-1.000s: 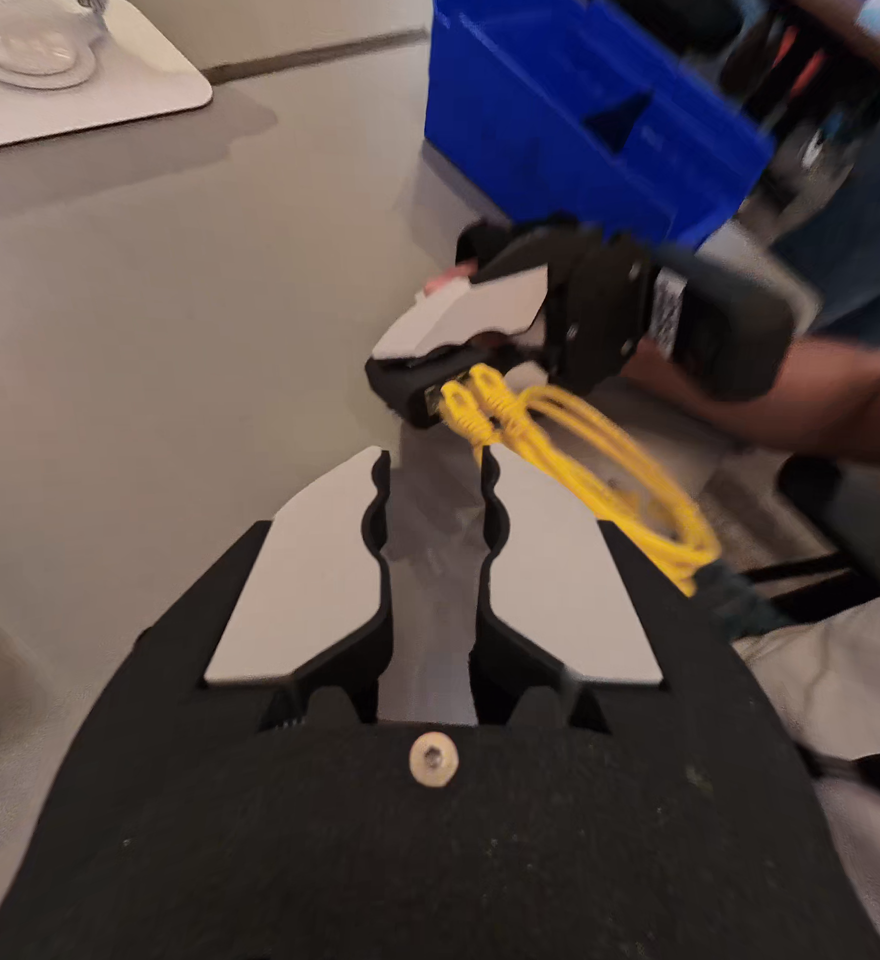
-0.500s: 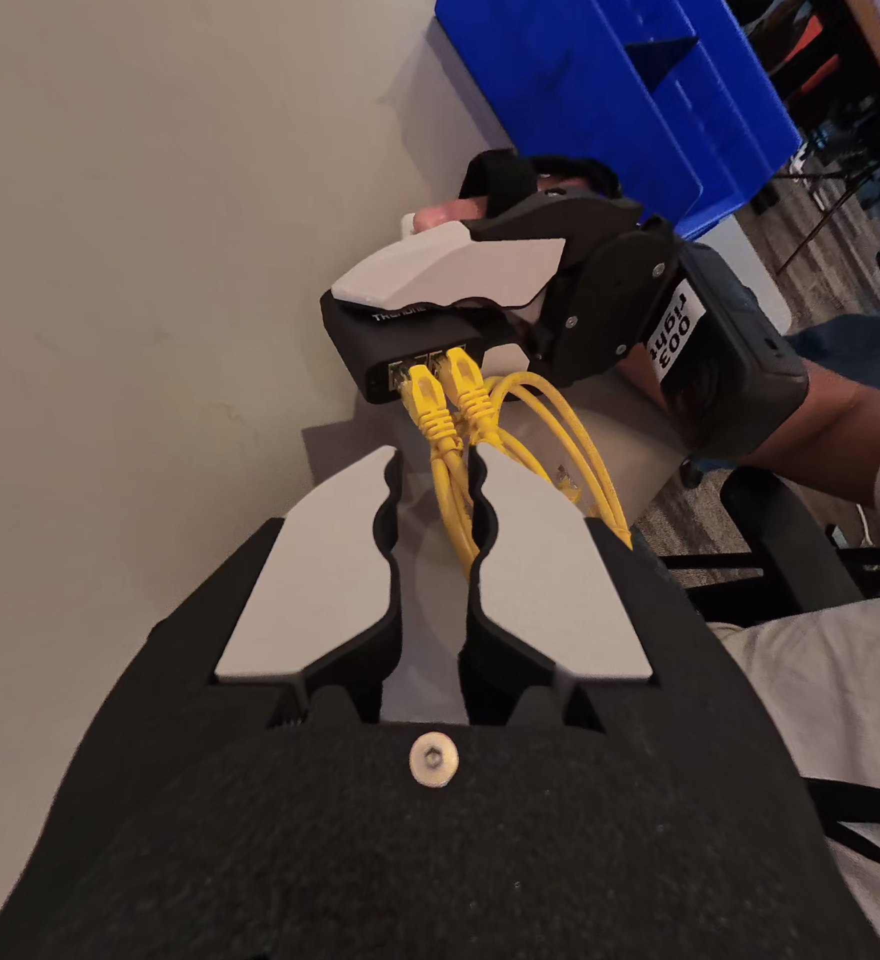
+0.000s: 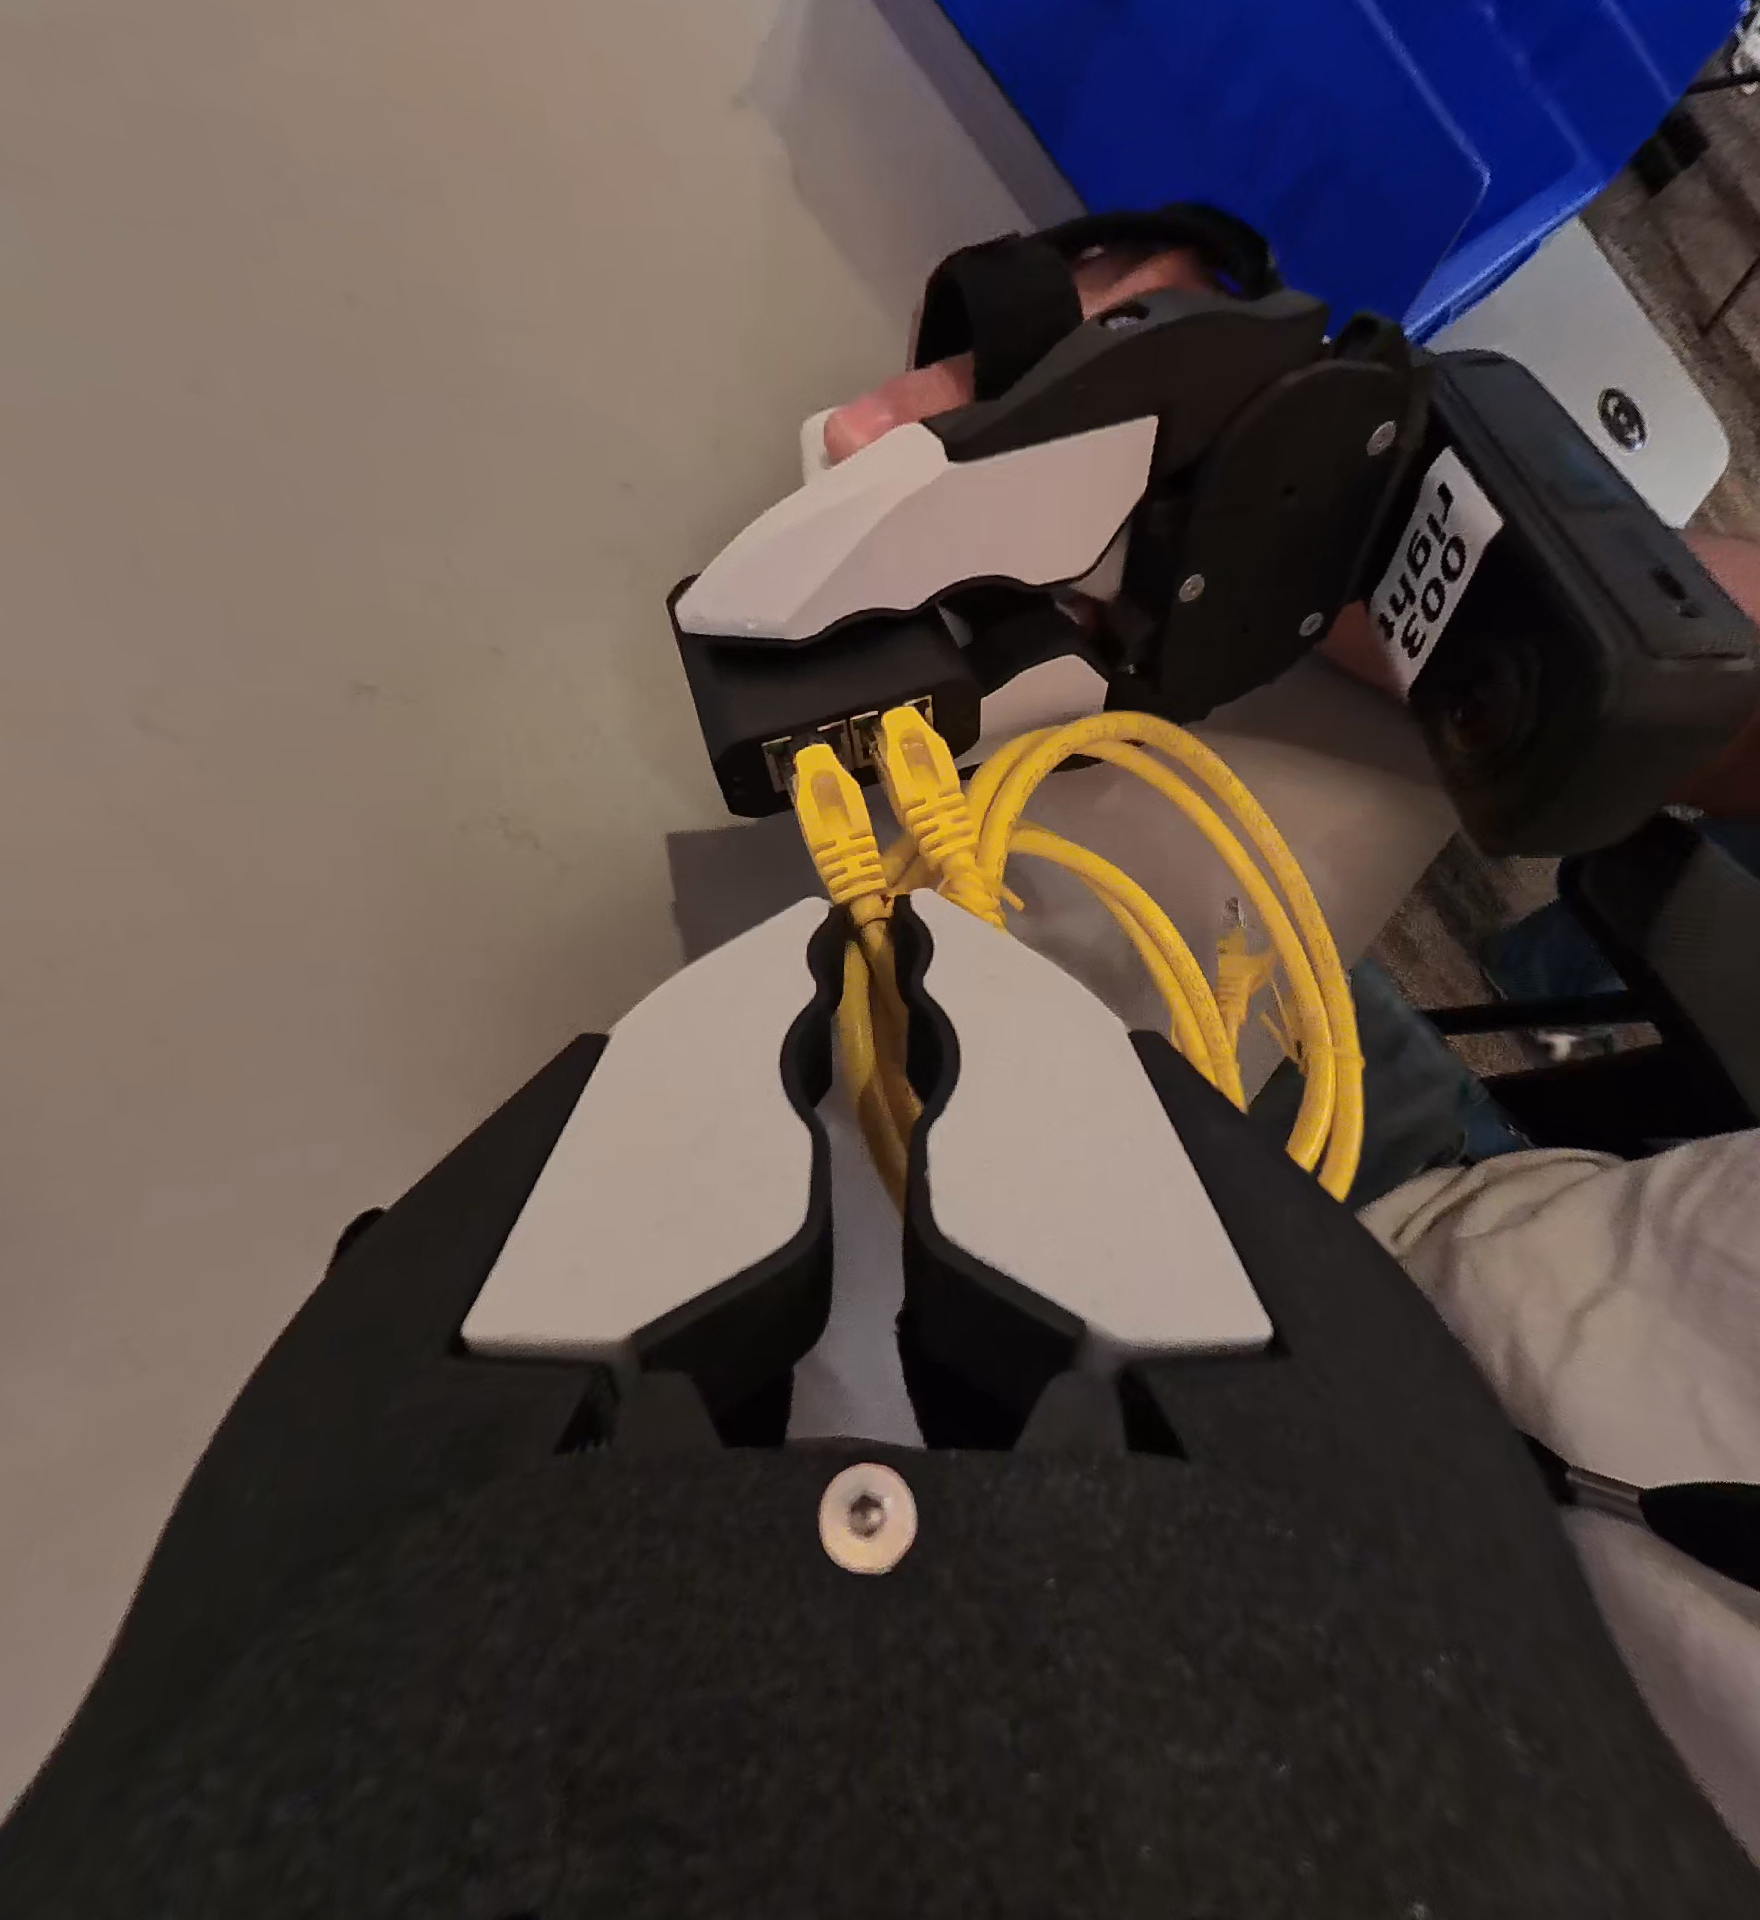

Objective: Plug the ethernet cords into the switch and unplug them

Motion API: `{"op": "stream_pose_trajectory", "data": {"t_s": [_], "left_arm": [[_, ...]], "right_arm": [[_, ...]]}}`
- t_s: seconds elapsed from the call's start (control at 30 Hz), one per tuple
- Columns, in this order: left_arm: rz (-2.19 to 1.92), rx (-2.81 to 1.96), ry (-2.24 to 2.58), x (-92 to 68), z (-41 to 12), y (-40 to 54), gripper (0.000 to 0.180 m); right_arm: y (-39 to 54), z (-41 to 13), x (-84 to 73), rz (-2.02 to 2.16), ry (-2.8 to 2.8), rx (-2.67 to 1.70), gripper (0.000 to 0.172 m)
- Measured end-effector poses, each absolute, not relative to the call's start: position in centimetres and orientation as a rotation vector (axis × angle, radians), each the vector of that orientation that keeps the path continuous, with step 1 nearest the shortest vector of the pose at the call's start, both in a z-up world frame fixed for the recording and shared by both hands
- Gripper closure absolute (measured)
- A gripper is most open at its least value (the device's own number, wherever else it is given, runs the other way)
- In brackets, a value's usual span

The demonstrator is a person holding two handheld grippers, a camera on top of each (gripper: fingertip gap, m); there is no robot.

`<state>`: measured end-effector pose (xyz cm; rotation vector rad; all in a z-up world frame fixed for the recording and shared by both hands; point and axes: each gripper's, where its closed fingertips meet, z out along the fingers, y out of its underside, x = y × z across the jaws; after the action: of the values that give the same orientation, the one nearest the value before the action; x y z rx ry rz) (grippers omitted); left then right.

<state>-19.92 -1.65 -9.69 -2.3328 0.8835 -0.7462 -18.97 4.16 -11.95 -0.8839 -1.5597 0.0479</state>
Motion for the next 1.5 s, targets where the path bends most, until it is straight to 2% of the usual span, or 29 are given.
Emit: {"op": "stream_pose_trajectory", "data": {"t_s": [0.63, 1.1, 1.4, 1.5], "left_arm": [[-0.775, -2.319, 0.941, -20.2, -9.7, -1.4, 0.173], [-0.825, -2.135, 0.878, -18.8, -8.9, -0.7, 0.172], [-0.928, -2.114, 0.819, -19.2, -8.3, -0.3, 0.17], [-1.034, -2.014, 0.736, -20.5, -5.6, 0.4, 0.158]], "right_arm": [[3.3, -11.8, -19.3, 0.121, -1.564, -0.853, 0.149], [5.1, -10.9, -17.8, -0.024, -1.533, -0.818, 0.148], [4.9, -11.6, -18.4, 0.185, -1.53, -0.933, 0.147], [4.8, -12.5, -18.4, 0.332, -1.541, -1.042, 0.149]]}}
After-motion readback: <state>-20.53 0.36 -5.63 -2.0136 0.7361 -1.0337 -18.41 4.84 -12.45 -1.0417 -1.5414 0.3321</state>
